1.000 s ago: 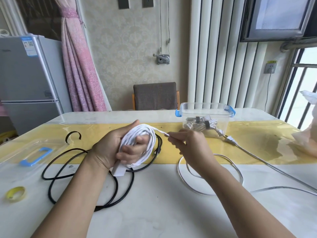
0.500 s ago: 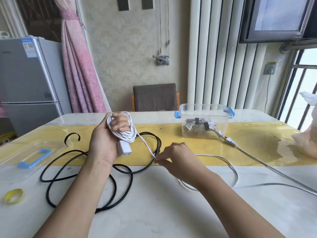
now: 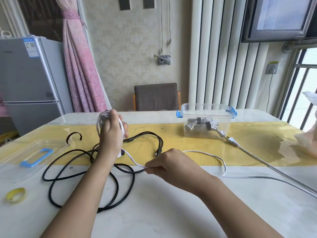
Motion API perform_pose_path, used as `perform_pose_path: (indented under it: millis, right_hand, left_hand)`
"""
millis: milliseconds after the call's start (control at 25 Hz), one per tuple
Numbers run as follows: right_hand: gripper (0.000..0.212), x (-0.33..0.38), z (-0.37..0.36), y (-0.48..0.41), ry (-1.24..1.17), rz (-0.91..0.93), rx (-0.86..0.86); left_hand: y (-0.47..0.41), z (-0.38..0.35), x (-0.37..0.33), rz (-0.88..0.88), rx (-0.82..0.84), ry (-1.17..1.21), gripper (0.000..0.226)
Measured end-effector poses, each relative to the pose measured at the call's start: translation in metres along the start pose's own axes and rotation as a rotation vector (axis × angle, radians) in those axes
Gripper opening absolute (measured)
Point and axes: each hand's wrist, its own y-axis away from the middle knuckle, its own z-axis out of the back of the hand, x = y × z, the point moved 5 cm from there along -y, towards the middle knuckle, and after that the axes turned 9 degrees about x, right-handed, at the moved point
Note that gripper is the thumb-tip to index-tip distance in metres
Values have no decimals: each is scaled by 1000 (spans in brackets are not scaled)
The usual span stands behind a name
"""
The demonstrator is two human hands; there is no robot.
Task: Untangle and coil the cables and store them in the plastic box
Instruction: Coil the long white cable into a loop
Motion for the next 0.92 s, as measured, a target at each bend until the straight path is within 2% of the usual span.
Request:
perform_pose_path:
  millis: [120, 200, 280, 360, 560, 760, 920]
  right_hand:
    - [21, -3, 12, 1, 54, -15, -88]
    - [22, -2, 24, 4, -6, -6, -183]
    - [19, 3, 36, 7, -99, 23, -304]
    - [17, 7, 44, 10, -128, 37, -409]
    - [22, -9, 62, 18, -91, -2, -612]
    - [18, -29, 78, 31, -87, -65, -709]
    - [20, -30, 77, 31, 18, -51, -738]
  left_hand:
    - [6, -10, 4, -60, 143, -253, 41]
    - [11, -17, 3, -114, 217, -403, 41]
    - [16, -23, 0, -152, 261, -437, 39]
    - [17, -28, 2, -117, 334, -421, 39]
    - [34, -51, 35, 250, 718, -345, 40]
    - [58, -60, 28, 656, 928, -12, 43]
    - [73, -57, 21, 889, 1215, 154, 42]
